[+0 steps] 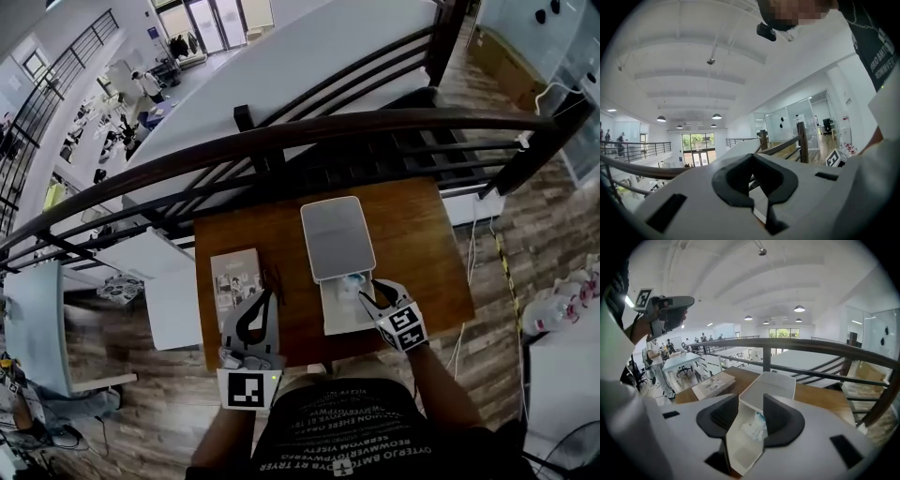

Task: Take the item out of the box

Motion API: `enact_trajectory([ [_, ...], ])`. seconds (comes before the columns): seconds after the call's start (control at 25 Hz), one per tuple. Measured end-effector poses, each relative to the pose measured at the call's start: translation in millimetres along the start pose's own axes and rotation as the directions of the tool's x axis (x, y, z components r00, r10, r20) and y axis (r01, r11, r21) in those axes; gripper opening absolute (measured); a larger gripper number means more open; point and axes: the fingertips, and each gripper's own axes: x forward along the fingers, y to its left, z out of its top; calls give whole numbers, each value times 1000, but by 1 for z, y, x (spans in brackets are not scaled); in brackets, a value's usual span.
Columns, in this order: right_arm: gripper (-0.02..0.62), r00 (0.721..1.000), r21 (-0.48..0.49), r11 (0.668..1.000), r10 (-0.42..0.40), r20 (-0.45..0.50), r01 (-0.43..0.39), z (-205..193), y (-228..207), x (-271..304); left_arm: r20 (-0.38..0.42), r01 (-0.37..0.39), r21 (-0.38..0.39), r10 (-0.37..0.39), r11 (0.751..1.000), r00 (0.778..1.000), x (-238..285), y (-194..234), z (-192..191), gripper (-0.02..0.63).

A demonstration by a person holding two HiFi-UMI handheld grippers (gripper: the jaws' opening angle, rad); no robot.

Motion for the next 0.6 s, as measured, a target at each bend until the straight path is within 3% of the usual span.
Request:
enact_trajectory([
  [0.6, 163, 983, 17, 994, 108, -152, -106, -46, -17, 81, -67, -11, -11, 11, 1000, 998, 51, 13, -23, 6],
])
